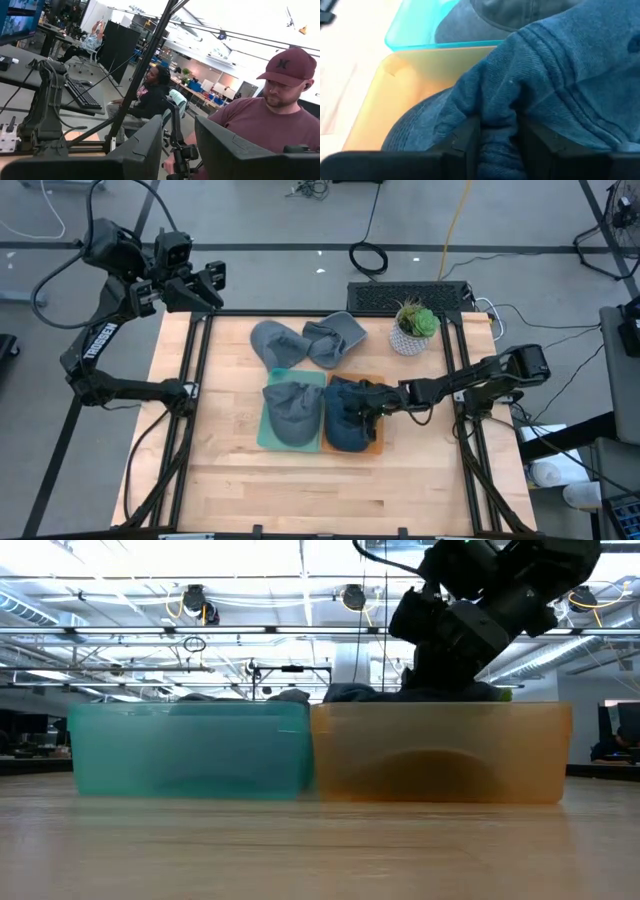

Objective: Pick & Place hat
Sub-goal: Put the blue cap into the orange bin, then put the left gray cap into the blue bin

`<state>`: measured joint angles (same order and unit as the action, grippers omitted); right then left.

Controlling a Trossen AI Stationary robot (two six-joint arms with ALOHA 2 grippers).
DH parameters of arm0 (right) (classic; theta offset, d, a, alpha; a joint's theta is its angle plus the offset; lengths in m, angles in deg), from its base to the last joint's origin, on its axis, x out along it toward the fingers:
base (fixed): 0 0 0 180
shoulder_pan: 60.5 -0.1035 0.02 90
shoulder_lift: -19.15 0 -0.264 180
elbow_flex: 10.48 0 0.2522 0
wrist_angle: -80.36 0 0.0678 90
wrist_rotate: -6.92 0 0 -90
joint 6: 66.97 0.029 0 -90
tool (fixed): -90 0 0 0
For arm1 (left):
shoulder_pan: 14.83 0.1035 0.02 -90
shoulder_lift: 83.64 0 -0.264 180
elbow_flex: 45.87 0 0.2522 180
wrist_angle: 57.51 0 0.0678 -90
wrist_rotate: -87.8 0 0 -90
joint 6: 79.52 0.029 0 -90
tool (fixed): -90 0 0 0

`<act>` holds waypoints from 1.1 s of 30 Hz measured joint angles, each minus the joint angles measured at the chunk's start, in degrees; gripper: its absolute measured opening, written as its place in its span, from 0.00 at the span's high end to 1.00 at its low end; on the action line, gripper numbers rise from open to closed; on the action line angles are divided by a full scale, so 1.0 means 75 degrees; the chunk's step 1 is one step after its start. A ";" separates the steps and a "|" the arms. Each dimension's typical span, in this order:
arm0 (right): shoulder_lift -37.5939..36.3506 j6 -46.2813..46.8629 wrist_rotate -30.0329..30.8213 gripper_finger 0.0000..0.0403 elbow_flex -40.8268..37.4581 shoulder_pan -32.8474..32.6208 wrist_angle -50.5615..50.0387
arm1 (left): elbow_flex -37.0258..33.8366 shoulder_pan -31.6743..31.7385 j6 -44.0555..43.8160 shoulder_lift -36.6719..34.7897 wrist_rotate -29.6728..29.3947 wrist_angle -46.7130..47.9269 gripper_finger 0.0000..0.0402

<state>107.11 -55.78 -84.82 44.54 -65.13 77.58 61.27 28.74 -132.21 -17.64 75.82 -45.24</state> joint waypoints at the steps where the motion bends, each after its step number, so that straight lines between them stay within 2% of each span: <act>1: -0.0003 0.0017 -0.0149 0.73 0.0000 0.0057 0.0000 | 0.0000 0.0003 0.0010 0.0000 0.0001 0.0000 0.70; 6: -0.0533 -0.0119 -0.0146 0.72 -0.0029 0.0142 -0.0089 | 0.0000 0.0000 0.0010 0.0000 0.0000 0.0000 0.70; 14: -0.1927 -0.0175 0.0617 0.66 -0.0026 0.0167 -0.0234 | 0.0000 0.0003 0.0210 0.0000 0.0009 0.0003 0.70; 17: -0.2412 0.0165 0.0654 0.63 -0.0026 0.0170 -0.0041 | 0.0000 0.0021 0.0517 0.0000 -0.0003 0.0058 0.70; 22: -0.3004 0.0900 0.0654 0.56 -0.0023 0.0167 0.1069 | 0.0003 0.0256 0.1422 -0.0014 -0.0349 0.1307 0.70; 27: -0.3367 0.1337 0.0934 0.50 -0.0020 0.0154 0.2680 | 0.0006 0.0528 0.3494 -0.0168 -0.1775 0.3685 0.70; 33: -0.3580 0.1414 0.1045 0.46 -0.0020 0.0155 0.4450 | 0.0006 0.0775 0.5450 -0.0212 -0.4746 0.6636 0.70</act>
<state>80.27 -45.18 -76.98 44.39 -63.96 110.96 61.32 34.55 -91.34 -19.23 40.22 4.53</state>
